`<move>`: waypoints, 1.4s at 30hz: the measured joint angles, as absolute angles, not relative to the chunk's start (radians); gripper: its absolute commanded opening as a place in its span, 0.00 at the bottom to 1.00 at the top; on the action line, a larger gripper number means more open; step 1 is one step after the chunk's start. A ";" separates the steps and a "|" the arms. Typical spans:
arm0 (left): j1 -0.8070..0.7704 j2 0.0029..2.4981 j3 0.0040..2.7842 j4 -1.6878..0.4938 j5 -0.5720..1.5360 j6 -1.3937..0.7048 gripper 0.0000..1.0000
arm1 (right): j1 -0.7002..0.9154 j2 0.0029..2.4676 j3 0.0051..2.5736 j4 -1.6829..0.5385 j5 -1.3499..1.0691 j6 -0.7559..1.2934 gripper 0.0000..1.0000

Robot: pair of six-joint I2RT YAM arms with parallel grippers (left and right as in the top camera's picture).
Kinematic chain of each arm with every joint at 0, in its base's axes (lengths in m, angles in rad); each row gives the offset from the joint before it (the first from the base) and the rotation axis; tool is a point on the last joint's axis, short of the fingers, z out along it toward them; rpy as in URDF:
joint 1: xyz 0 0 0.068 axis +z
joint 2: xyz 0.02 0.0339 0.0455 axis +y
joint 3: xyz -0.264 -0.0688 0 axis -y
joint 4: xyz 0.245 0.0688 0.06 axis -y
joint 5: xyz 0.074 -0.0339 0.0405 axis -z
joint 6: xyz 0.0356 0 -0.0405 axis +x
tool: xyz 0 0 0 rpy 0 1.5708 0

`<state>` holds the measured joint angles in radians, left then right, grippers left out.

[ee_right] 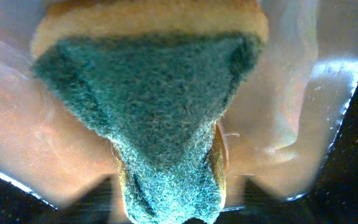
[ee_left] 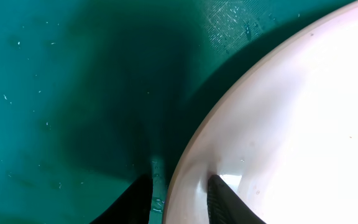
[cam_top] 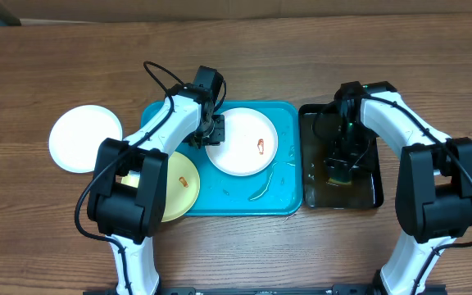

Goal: Clean dirty plates on tray and stack at the side
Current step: 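Dip and lift the sponge in the basin water with the right gripper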

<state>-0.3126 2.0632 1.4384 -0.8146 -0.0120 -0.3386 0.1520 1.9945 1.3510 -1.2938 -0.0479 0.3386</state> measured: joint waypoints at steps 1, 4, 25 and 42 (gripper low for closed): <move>-0.313 2.063 1.438 -0.815 -0.012 -0.339 0.32 | 0.152 1.995 1.349 -1.295 -0.049 0.340 0.32; -0.313 2.063 1.438 -0.815 -0.012 -0.338 0.32 | 0.152 1.995 1.348 -1.297 -0.057 0.337 0.22; -0.313 2.063 1.438 -0.815 -0.012 -0.338 0.33 | 0.152 1.995 1.336 -1.286 -0.078 0.340 0.45; -0.313 2.063 1.438 -0.816 -0.012 -0.338 0.38 | 0.152 1.994 1.474 -1.388 -0.077 0.316 1.00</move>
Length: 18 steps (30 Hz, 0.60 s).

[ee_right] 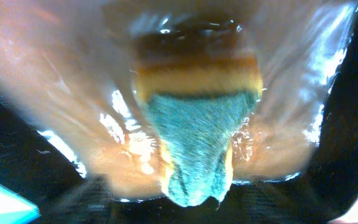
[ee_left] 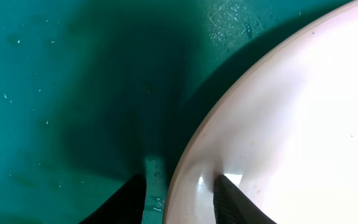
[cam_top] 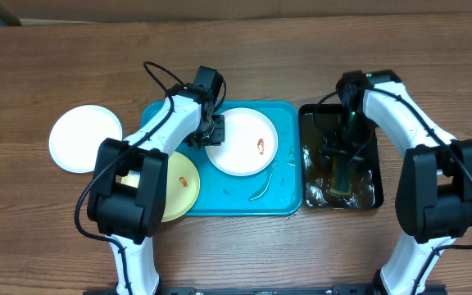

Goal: Clean dirty plates on tray and stack at the side
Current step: 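Dip and lift the sponge in the basin water with the right gripper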

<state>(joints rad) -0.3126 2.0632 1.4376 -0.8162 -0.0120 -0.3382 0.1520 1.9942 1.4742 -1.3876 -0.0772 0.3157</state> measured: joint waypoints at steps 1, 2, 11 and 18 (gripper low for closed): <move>-0.313 2.063 1.438 -0.817 -0.012 -0.338 0.38 | 0.152 1.993 1.483 -1.383 -0.071 0.312 1.00; -0.313 2.063 1.438 -0.817 -0.012 -0.338 0.39 | 0.152 1.993 1.485 -1.378 -0.065 0.313 1.00; -0.313 2.063 1.438 -0.818 -0.012 -0.338 0.37 | 0.152 1.992 1.419 -1.290 -0.023 0.313 1.00; -0.313 2.063 1.438 -0.817 -0.009 -0.338 0.29 | 0.152 1.992 1.359 -1.205 -0.030 0.313 0.08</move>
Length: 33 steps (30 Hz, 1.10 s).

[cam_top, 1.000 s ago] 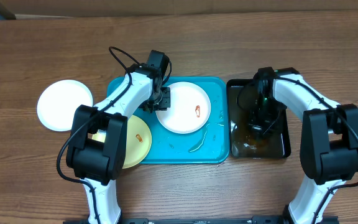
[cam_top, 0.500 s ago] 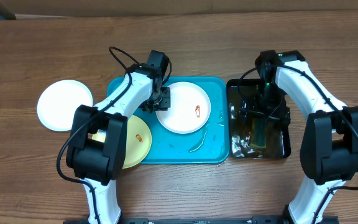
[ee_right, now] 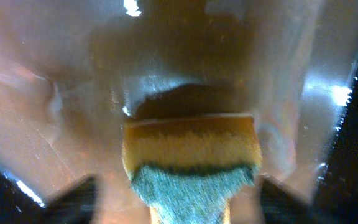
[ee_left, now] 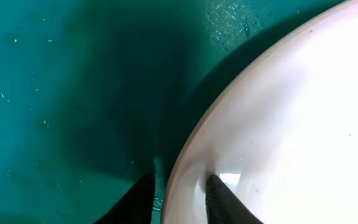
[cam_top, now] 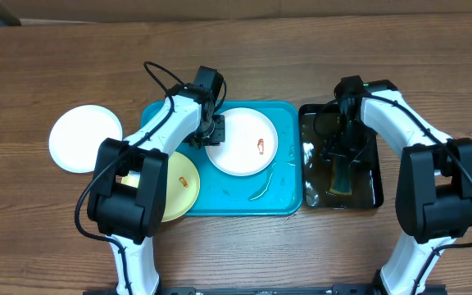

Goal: Clean dirty plates on tray and stack at the side
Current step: 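Dip and lift the sponge in the basin water with the right gripper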

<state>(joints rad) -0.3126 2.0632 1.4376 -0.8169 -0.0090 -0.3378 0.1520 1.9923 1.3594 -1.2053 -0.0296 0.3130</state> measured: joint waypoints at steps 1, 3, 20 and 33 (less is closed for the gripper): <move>-0.313 2.063 1.438 -0.817 -0.009 -0.338 0.28 | 0.152 1.992 1.354 -1.198 -0.030 0.312 0.04; -0.313 2.063 1.438 -0.815 -0.008 -0.338 0.29 | 0.152 1.992 1.346 -1.193 -0.039 0.313 0.04; -0.313 2.063 1.438 -0.815 -0.009 -0.338 0.31 | 0.152 1.992 1.340 -1.178 -0.056 0.314 0.45; -0.313 2.063 1.438 -0.806 -0.009 -0.338 0.49 | 0.152 1.992 1.393 -1.290 -0.054 0.281 0.04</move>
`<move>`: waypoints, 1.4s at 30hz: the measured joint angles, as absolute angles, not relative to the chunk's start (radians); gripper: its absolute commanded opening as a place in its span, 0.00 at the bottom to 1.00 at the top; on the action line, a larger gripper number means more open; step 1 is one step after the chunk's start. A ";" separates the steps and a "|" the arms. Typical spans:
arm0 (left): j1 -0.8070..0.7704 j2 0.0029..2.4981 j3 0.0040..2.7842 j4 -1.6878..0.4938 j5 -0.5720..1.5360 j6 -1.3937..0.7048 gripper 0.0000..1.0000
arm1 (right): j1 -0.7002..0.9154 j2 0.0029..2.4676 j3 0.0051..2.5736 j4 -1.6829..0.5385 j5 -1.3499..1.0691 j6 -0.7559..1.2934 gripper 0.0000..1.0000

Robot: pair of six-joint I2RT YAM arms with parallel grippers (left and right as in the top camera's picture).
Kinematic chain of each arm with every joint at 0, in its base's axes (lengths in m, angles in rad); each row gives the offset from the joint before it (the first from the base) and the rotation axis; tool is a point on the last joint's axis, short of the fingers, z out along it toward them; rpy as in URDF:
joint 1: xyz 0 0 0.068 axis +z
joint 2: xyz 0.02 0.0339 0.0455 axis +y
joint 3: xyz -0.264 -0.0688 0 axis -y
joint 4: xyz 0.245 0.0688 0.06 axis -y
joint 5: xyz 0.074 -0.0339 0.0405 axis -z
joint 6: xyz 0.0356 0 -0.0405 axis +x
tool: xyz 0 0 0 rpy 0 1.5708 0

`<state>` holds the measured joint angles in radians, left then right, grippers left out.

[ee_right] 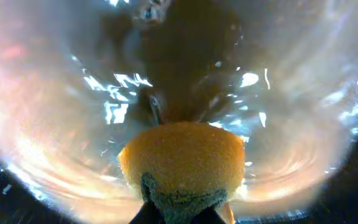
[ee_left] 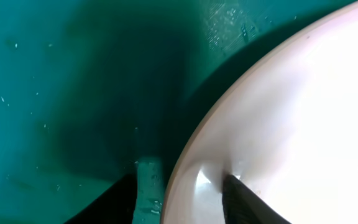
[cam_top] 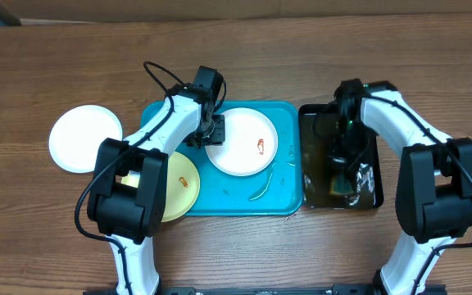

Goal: Clean dirty plates on tray and stack at the side
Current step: 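Dip and lift the sponge in the basin water with the right gripper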

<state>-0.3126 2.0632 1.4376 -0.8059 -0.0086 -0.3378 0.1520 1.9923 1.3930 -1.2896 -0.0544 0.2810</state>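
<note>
A white plate (cam_top: pixel 240 143) with a red smear lies on the teal tray (cam_top: pixel 285 197). My left gripper (cam_top: pixel 213 131) is shut on its left rim; in the left wrist view the white plate's rim (ee_left: pixel 191 168) runs between the dark fingers (ee_left: pixel 114 202) of the left gripper (ee_left: pixel 179 190). A yellow plate (cam_top: pixel 180 187) with an orange smear lies at the tray's left front, partly under the arm. My right gripper (cam_top: pixel 344 170) is shut on a yellow-and-green sponge (ee_right: pixel 182 162), dipped into rippling water in the black tub (cam_top: pixel 375 197). A clean white plate (cam_top: pixel 84 138) lies on the table at left.
Streaks of liquid and small scraps lie on the tray's right front part. The black tub stands right against the tray's right edge. Brown wooden table surrounds everything; a cable loops off the left arm behind the tray.
The right gripper has shifted slightly toward the tub's front with the sponge, whose yellow face now points at the camera, and the water ripples more. The left gripper still grips the plate rim.
Throughout, my left gripper stayed shut on the left rim of the smeared white plate on the tray. My right gripper held the sponge in the tub's water at each moment, at slightly different spots and heights, now low in the churned water.
</note>
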 measured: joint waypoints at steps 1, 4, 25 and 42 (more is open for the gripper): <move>-0.313 2.063 1.437 -0.796 -0.009 -0.338 0.49 | 0.152 1.991 1.420 -1.303 -0.051 0.279 0.04; -0.313 2.063 1.435 -0.775 -0.009 -0.338 0.43 | 0.152 1.976 1.491 -1.332 -0.030 0.273 0.04; -0.313 2.057 1.441 -0.860 0.011 -0.330 0.14 | 0.152 1.912 1.524 -1.346 0.030 0.247 0.04; -0.314 2.052 1.438 -0.870 -0.043 -0.292 0.04 | 0.152 1.912 1.608 -1.394 0.034 0.228 0.04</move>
